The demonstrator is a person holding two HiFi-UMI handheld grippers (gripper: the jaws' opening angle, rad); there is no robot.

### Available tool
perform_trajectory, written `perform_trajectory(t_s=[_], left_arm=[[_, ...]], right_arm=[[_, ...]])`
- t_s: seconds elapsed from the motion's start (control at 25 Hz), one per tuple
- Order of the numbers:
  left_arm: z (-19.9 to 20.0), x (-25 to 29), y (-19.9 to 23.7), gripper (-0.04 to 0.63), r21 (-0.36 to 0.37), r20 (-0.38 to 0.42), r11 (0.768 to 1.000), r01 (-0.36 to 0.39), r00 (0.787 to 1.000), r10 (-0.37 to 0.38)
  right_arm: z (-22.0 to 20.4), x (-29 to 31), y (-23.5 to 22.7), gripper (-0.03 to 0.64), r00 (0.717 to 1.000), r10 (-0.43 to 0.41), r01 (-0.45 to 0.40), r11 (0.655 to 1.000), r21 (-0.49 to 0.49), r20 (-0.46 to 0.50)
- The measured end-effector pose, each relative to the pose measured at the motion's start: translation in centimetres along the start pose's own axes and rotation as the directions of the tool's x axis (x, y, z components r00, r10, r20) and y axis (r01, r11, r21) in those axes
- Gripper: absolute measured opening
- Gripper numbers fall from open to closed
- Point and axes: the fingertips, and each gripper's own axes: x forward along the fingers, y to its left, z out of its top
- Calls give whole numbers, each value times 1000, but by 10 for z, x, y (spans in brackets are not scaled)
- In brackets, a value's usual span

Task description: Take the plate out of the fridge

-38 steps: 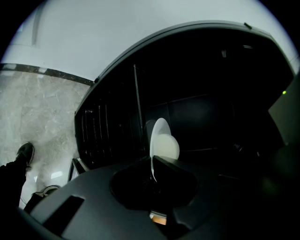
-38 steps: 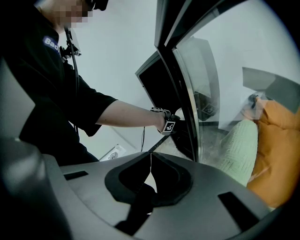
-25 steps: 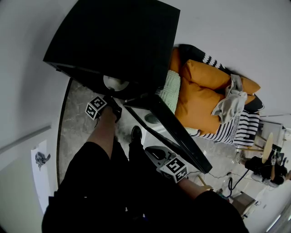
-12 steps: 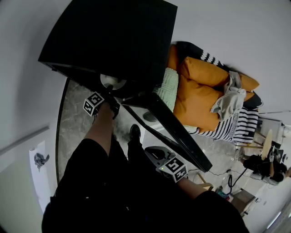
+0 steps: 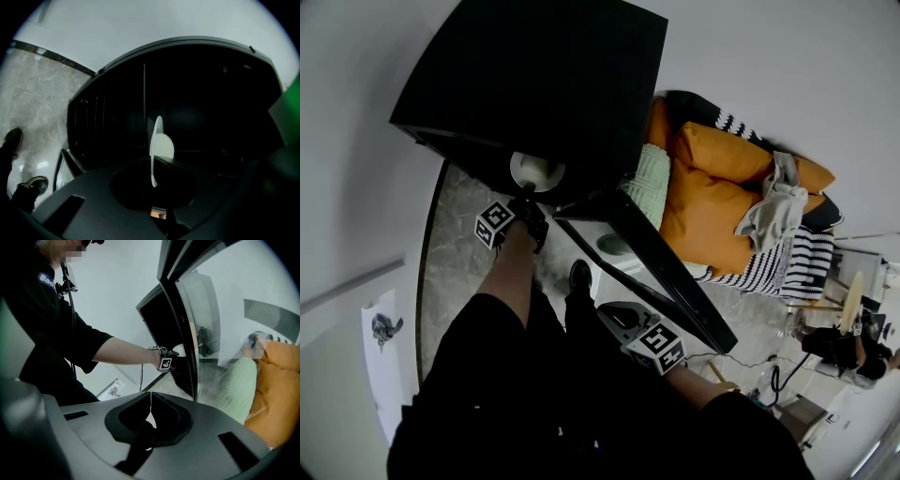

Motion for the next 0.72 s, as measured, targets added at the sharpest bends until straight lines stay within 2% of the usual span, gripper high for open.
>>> perform_trajectory(t_s=[0.4, 0.72], left_arm=[[4, -23, 0, 17, 20, 33, 997, 78, 996, -79], [-1, -48, -8, 17, 59, 17, 993, 104, 994, -106]], right_arm=[[0, -1, 4, 12, 1000, 10, -10, 1000, -26, -5], [7, -3, 9, 12, 1000, 24, -23, 998, -63, 6]])
